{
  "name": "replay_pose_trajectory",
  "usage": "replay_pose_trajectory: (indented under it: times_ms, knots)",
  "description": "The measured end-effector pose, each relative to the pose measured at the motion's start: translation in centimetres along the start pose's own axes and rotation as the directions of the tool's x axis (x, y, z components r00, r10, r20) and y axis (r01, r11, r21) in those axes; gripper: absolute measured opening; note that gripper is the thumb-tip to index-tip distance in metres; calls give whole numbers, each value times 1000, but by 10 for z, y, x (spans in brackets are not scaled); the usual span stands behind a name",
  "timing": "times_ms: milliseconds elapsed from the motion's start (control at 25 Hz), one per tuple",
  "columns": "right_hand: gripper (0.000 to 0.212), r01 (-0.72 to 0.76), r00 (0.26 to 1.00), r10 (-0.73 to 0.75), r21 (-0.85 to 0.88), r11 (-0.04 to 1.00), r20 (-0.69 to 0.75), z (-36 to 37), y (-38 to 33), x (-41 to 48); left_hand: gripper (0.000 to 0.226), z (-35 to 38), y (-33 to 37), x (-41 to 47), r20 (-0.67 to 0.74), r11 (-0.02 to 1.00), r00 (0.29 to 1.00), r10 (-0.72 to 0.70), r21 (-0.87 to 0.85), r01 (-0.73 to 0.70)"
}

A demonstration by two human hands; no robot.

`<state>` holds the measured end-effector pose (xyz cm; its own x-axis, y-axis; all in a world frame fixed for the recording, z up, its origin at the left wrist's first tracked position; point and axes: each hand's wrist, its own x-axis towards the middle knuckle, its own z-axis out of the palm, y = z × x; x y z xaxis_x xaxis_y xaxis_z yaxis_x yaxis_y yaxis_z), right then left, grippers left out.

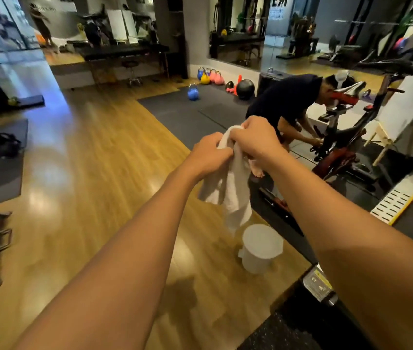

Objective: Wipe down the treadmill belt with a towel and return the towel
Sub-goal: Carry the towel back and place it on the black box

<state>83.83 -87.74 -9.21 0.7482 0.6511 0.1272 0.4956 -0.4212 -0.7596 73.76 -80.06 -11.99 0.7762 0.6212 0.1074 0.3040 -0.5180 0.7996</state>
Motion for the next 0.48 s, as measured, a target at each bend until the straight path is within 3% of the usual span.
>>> replay_pose_trajectory:
  times_ms: [120,240,320,480]
  knots:
    - [8,-132,987,104,245,960,124,19,-34,62,22,-28,-9,57,-6,978,996,-93,-188,90]
    - [18,-170,961,82,332,928,263,43,-66,117,24,-60,-38,111,-102,969,987,-121,-226,95]
    - [20,-95,967,-2,369,924,255,71,-81,164,19,-87,-64,155,-199,950,972,-125,-306,59]
    - [25,135,969,-199,366,921,145,129,-97,259,11,-153,-109,247,-247,845,960,-135,-535,-19]
